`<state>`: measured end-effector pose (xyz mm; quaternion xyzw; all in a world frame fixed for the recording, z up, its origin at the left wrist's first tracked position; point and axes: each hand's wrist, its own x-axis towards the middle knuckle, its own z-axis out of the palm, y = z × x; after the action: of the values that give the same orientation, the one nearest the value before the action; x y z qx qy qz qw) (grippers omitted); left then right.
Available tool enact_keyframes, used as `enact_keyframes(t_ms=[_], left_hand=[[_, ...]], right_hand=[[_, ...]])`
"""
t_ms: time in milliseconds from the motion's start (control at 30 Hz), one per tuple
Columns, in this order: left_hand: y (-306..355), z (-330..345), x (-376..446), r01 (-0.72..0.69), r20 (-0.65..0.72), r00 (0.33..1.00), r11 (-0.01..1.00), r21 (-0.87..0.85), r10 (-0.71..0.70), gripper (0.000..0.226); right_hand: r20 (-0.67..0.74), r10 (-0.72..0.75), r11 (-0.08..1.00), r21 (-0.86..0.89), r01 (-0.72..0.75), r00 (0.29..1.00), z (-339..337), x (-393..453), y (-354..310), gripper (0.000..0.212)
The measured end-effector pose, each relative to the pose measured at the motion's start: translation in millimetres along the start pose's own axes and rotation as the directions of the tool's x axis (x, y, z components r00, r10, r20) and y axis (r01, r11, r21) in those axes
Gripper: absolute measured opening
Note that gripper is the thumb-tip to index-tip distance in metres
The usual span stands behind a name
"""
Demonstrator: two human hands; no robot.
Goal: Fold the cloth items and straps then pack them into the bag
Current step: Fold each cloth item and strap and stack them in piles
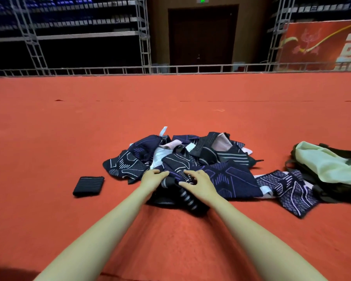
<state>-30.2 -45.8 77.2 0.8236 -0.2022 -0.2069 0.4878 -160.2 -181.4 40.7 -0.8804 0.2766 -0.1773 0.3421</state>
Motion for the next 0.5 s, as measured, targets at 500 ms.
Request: enact_keyframes(t_ms=[500], left_hand=[[20.9,-14.5,29.6,-0.168,-0.114,0.985,0.851,-0.497,0.128,0.051]], right_hand=[[-0.354,0.338,0.919,0.326,-0.224,0.872,-78.8,55.2,20.8,0.041]])
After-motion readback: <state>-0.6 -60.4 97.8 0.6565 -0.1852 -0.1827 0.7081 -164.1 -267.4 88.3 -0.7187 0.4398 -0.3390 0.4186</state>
